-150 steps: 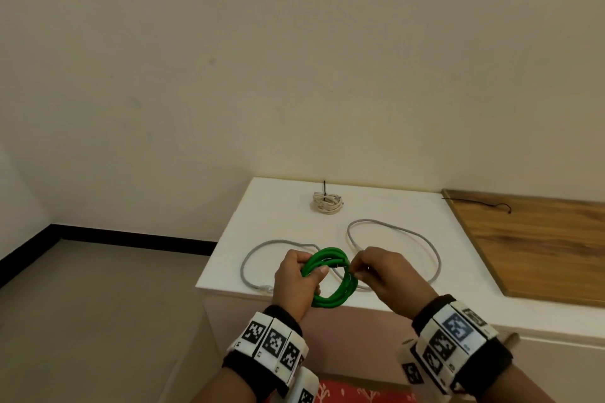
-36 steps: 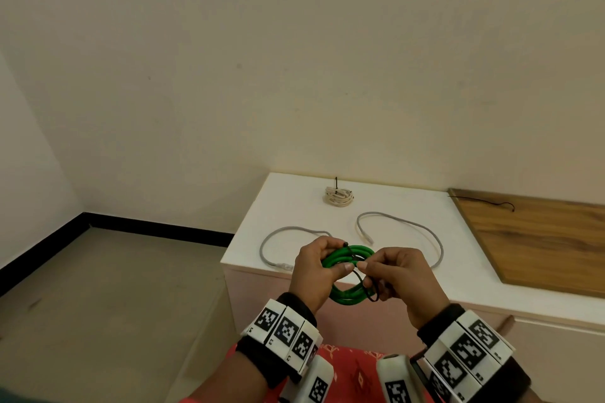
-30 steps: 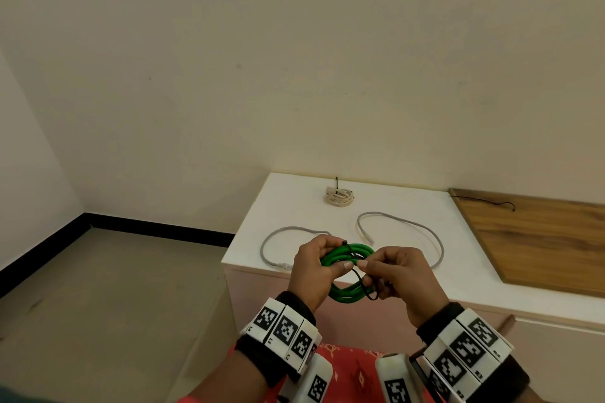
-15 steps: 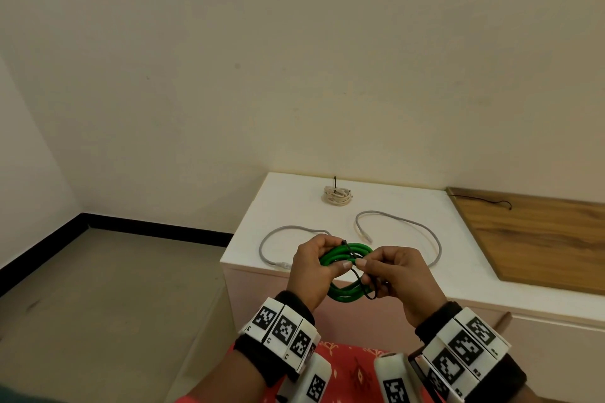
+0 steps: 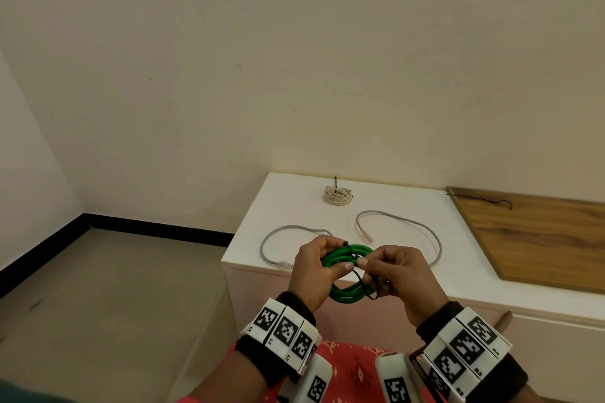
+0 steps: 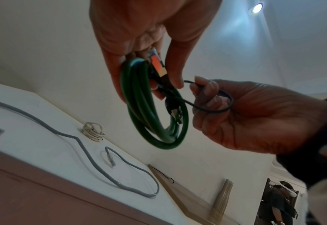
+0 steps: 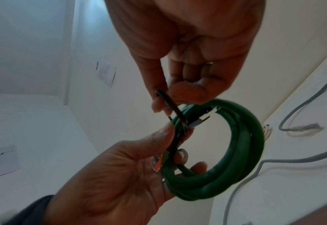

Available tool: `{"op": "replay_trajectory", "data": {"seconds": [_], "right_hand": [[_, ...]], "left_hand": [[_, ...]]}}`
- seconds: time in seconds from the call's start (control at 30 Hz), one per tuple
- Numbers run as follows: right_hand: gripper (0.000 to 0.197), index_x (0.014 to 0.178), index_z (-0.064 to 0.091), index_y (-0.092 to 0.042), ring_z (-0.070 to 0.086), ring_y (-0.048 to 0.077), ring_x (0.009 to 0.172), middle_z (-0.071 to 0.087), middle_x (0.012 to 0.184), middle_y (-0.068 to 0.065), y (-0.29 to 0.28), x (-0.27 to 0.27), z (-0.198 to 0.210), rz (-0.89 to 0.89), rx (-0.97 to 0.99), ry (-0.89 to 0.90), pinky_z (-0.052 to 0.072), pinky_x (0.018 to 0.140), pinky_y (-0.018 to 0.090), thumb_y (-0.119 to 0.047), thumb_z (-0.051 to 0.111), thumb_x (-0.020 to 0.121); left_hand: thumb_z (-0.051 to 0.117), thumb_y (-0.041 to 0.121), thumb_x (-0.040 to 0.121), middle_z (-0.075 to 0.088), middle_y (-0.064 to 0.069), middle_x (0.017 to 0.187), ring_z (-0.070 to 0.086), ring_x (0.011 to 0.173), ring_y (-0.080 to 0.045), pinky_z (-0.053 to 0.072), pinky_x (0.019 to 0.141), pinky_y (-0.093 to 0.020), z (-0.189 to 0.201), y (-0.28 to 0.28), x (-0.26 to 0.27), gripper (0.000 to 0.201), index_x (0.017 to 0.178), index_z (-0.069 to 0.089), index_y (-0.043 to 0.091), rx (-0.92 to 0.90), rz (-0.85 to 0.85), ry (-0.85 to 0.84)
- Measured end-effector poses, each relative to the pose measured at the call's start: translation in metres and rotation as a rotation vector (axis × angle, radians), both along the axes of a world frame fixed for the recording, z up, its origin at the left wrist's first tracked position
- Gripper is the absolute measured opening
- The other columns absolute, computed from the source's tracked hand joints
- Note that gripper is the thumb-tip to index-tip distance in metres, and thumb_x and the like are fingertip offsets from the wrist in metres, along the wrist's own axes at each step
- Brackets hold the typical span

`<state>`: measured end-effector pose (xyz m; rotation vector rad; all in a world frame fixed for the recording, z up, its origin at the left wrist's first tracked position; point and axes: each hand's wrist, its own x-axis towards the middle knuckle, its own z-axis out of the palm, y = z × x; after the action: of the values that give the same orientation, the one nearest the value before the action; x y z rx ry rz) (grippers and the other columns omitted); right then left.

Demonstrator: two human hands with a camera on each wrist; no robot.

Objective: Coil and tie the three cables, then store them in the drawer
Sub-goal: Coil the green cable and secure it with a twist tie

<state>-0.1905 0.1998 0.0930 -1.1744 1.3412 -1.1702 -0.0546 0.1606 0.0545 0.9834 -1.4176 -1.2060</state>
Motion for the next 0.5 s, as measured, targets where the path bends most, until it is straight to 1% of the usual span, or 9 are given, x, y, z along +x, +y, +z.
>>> {"op": "replay_trajectory", "data": {"seconds": [0.13, 0.17, 0.27, 0.33, 0.37, 0.43, 0.5], "right_hand": [[0.013, 0.067, 0.061, 0.000, 0.048, 0.008, 0.035, 0.059, 0.043, 0.001, -0.001, 0.000, 0.000, -0.004, -0.014, 0.012, 0.039, 0.037, 0.017, -0.002, 0.064, 0.079], [0.012, 0.068, 0.060, 0.000, 0.048, 0.008, 0.034, 0.059, 0.043, 0.001, -0.001, 0.000, 0.000, -0.011, -0.021, 0.024, 0.039, 0.037, 0.017, -0.001, 0.065, 0.079], [0.012, 0.069, 0.058, 0.002, 0.048, 0.007, 0.033, 0.060, 0.043, 0.003, -0.001, 0.000, 0.000, -0.028, -0.050, 0.062, 0.038, 0.036, 0.017, 0.001, 0.066, 0.077], [0.011, 0.071, 0.058, 0.005, 0.048, 0.006, 0.032, 0.060, 0.045, 0.006, -0.002, 0.001, -0.001, -0.037, -0.066, 0.087, 0.038, 0.035, 0.016, 0.001, 0.066, 0.077], [0.011, 0.071, 0.058, 0.006, 0.048, 0.005, 0.032, 0.060, 0.047, 0.007, -0.002, 0.002, -0.001, -0.048, -0.072, 0.096, 0.039, 0.035, 0.017, 0.002, 0.066, 0.077], [0.012, 0.071, 0.059, 0.006, 0.048, 0.006, 0.032, 0.060, 0.049, 0.010, -0.004, 0.002, -0.001, -0.081, -0.085, 0.132, 0.039, 0.036, 0.018, 0.000, 0.067, 0.077], [0.013, 0.068, 0.060, 0.002, 0.049, 0.007, 0.034, 0.061, 0.049, 0.009, -0.007, 0.000, 0.000, -0.099, -0.102, 0.210, 0.038, 0.039, 0.019, -0.002, 0.069, 0.076]], "left_hand": [[0.067, -0.010, 0.072, 0.066, 0.002, 0.085, 0.064, 0.083, -0.011, 0.052, 0.083, -0.024, 0.000, 0.002, -0.001, 0.037, 0.084, 0.057, 0.024, -0.007, -0.001, -0.009], [0.068, -0.010, 0.072, 0.066, 0.001, 0.086, 0.064, 0.083, -0.011, 0.052, 0.083, -0.023, 0.000, 0.002, -0.002, 0.037, 0.084, 0.057, 0.024, -0.009, 0.004, -0.012], [0.068, -0.009, 0.072, 0.066, 0.000, 0.086, 0.064, 0.082, -0.009, 0.051, 0.075, -0.013, -0.001, 0.003, -0.003, 0.035, 0.084, 0.056, 0.022, -0.010, 0.032, -0.005], [0.068, -0.009, 0.072, 0.066, 0.000, 0.086, 0.064, 0.083, -0.008, 0.051, 0.075, -0.011, 0.000, 0.005, -0.005, 0.035, 0.085, 0.056, 0.021, -0.014, 0.033, -0.009], [0.069, -0.008, 0.071, 0.066, -0.001, 0.087, 0.064, 0.084, -0.010, 0.051, 0.077, -0.014, -0.001, 0.005, -0.005, 0.035, 0.085, 0.056, 0.021, -0.020, 0.023, -0.023], [0.071, -0.006, 0.070, 0.067, -0.002, 0.087, 0.065, 0.087, -0.016, 0.053, 0.083, -0.025, -0.001, 0.008, -0.007, 0.035, 0.085, 0.057, 0.023, -0.036, -0.012, -0.062], [0.070, -0.005, 0.070, 0.067, -0.002, 0.087, 0.066, 0.090, -0.021, 0.054, 0.086, -0.032, 0.000, 0.011, -0.008, 0.035, 0.086, 0.058, 0.023, -0.049, -0.046, -0.092]]}}
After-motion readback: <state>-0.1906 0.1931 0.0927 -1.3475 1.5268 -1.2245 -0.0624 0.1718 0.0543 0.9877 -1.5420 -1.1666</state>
